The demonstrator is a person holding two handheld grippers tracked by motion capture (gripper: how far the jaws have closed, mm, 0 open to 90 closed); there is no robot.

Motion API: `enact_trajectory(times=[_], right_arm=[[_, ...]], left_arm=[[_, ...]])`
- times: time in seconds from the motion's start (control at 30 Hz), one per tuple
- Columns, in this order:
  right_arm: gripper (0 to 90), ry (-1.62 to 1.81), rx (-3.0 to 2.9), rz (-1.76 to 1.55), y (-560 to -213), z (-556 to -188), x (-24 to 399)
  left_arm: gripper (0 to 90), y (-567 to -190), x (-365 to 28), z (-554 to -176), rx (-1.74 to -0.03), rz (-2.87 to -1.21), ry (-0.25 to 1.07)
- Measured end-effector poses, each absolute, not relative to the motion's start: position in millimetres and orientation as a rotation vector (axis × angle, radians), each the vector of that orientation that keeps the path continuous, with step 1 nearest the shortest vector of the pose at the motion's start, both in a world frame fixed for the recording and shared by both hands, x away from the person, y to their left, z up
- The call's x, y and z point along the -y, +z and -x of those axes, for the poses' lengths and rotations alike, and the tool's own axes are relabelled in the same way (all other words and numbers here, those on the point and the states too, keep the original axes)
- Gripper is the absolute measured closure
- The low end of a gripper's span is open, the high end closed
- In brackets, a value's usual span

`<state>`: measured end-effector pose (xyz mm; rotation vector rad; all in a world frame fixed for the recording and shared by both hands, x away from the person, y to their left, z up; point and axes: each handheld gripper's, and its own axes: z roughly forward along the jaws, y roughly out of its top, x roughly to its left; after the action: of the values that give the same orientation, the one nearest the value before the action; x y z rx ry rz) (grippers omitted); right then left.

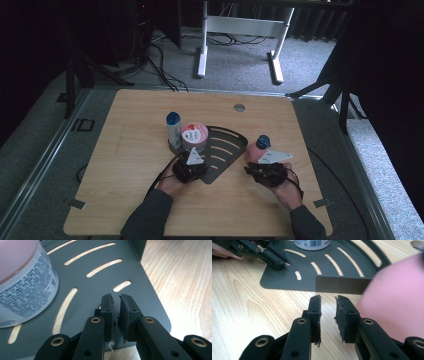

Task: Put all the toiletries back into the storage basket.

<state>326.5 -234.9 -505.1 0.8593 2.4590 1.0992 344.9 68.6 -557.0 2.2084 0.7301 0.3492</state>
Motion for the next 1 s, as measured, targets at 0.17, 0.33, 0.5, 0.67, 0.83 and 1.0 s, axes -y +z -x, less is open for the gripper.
enact_trajectory(times=[0.17, 0.33, 0.5, 0.67, 0.83, 1.0], right_arm=[[73.7, 1.097, -2.431, -0.883, -500, -325, 248], [73.2, 1.096, -2.402, -0.905, -496, -325, 260], [72.6, 1.113, -2.371, -0.93, -490, -324, 271], [72.3, 1.124, -2.344, -0.944, -485, -326, 278], [71.7, 1.133, -2.329, -0.947, -481, -328, 281], [70.3, 1.145, -2.317, -0.951, -478, -333, 281]], left_arm=[[81.5, -557, -72, -348, -0.75, -2.2, 0.349], [81.3, -557, -73, -351, -0.767, -2.199, 0.356], [81.1, -557, -74, -353, -0.78, -2.194, 0.36], [82.2, -558, -71, -356, -0.781, -2.187, 0.364], [84.2, -558, -70, -356, -0.773, -2.195, 0.346], [89.8, -559, -71, -357, -0.78, -2.185, 0.319]])
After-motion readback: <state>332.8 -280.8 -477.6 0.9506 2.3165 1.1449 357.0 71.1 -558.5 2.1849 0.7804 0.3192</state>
